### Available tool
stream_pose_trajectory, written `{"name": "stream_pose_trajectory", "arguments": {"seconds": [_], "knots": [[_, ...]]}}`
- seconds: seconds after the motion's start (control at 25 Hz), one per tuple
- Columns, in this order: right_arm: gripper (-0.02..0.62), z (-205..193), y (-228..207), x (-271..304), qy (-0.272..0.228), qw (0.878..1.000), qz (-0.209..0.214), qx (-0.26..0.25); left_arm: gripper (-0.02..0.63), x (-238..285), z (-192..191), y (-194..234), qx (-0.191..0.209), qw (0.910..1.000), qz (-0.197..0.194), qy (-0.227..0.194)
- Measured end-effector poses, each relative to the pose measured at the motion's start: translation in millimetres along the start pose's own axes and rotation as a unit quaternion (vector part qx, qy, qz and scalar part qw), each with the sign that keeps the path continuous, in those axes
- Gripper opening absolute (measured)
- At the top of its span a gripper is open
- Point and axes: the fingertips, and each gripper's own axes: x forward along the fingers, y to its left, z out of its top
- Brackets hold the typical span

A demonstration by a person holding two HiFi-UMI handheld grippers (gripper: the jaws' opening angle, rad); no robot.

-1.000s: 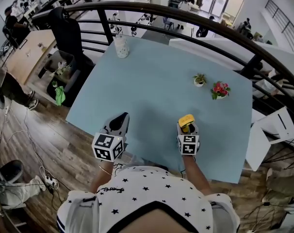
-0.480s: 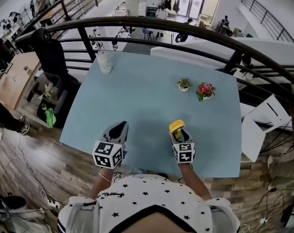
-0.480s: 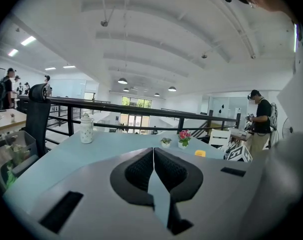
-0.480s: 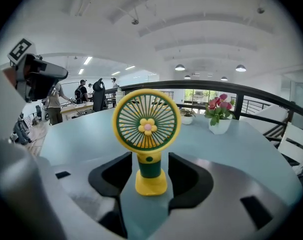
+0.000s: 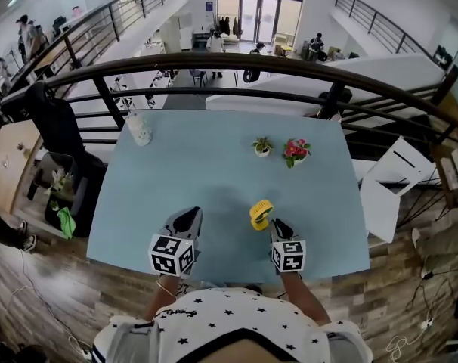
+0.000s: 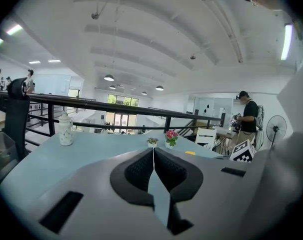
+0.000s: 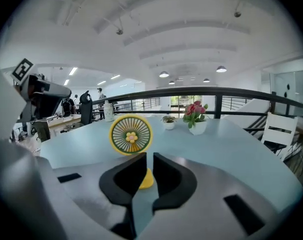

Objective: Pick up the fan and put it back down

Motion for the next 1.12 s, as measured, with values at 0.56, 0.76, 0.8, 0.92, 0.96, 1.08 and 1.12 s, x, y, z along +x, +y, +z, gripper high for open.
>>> {"name": "stream_pose_trajectory", "arguments": {"seconds": [0.56,0.76,0.8,0.92,0.96,1.08,1.12], "knots": [[-0.002,59,-19,-50,-0.097,0.994,-0.050,0.032,0.029,16,9,-22,0.014,0.9982,-0.057,-0.004],[-0.002,70,-15,-56,-0.114,0.992,-0.045,0.037,0.029,15,8,-21,0.014,0.9981,-0.060,-0.006],[-0.002,73,-15,-57,-0.117,0.991,-0.044,0.037,0.029,15,7,-22,0.014,0.9981,-0.060,-0.006],[-0.002,81,-15,-59,-0.128,0.990,-0.039,0.037,0.029,14,7,-22,0.012,0.9982,-0.058,-0.007],[-0.002,83,-14,-60,-0.131,0.990,-0.037,0.037,0.029,14,7,-22,0.011,0.9983,-0.057,-0.008],[-0.002,89,-9,-60,-0.137,0.989,-0.032,0.035,0.029,11,6,-19,0.009,0.9984,-0.054,-0.009],[-0.002,91,-7,-60,-0.138,0.989,-0.031,0.033,0.029,10,6,-18,0.009,0.9985,-0.053,-0.008]]}}
